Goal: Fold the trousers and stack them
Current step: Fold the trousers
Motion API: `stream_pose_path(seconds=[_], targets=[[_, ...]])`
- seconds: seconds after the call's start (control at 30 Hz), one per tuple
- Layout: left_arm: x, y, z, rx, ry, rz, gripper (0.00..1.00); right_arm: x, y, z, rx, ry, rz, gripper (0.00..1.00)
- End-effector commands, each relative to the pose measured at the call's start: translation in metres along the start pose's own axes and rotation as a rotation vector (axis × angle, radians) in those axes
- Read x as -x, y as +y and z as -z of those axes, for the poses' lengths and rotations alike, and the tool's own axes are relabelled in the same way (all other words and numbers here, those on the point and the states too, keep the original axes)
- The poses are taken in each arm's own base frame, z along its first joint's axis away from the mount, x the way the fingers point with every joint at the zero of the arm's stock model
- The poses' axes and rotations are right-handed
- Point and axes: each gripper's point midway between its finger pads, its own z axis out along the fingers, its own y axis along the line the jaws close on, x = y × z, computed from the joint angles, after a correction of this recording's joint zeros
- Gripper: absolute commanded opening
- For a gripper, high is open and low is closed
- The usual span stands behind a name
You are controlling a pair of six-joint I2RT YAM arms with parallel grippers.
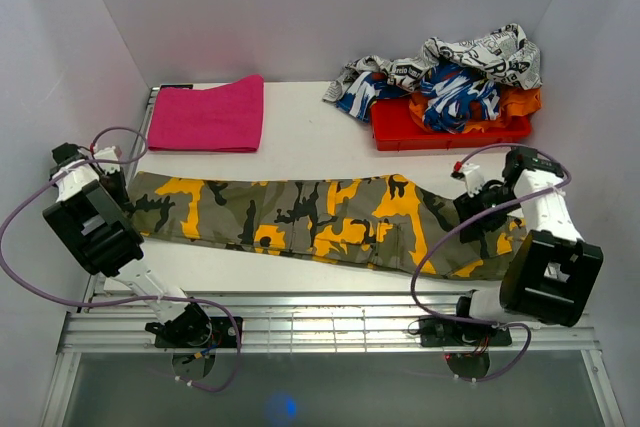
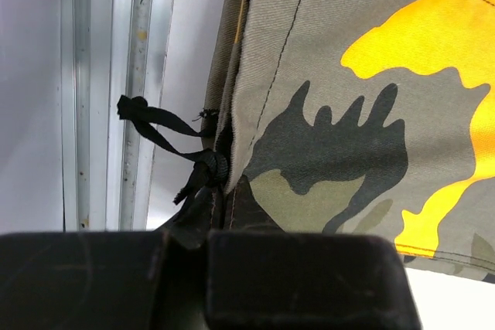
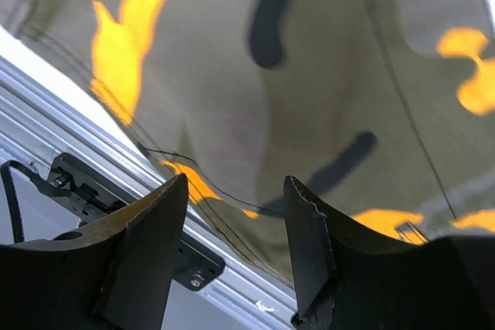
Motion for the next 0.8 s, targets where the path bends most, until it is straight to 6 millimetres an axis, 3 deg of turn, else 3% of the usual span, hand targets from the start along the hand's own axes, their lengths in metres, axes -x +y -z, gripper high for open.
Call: stream_pose_path(seconds=[0.0,0.13,0.23,0.37,0.47,0.5,0.57,0.7,0.77], targets=[[0.008,0.011,0.010,0.048,-0.024,-0.016,0.00,-0.006,-0.021,0.015,-0.008,0.001,-0.050,0.58],[0.017,0.009,0.016,0.040,-0.053,-0.012,0.00,-0.019,-0.036,0.025,0.000,0.012,-0.102,0.58],[0.040,-0.005,0.038,-0.032,-0.123,-0.026,0.00,-0.025,-0.038,0.025,-0.011,0.033,-0.101,0.58],[0.063,-0.041,0.075,-0.131,-0.205,-0.115,0.00,-0.033,-0.042,0.027,-0.031,0.053,-0.111,0.58],[0.070,-0.080,0.106,-0.221,-0.272,-0.204,0.00,-0.036,-0.050,0.033,-0.041,0.059,-0.129,0.58],[0.070,-0.102,0.120,-0.258,-0.297,-0.253,0.00,-0.037,-0.053,0.035,-0.046,0.055,-0.140,0.58],[0.063,-0.128,0.130,-0.311,-0.308,-0.313,0.00,-0.038,-0.057,0.041,-0.046,0.061,-0.149,0.57],[0.036,-0.205,0.146,-0.471,-0.302,-0.428,0.00,-0.043,-0.067,0.054,-0.069,0.063,-0.171,0.57],[0.022,-0.231,0.151,-0.531,-0.292,-0.415,0.00,-0.046,-0.069,0.058,-0.073,0.074,-0.180,0.57]])
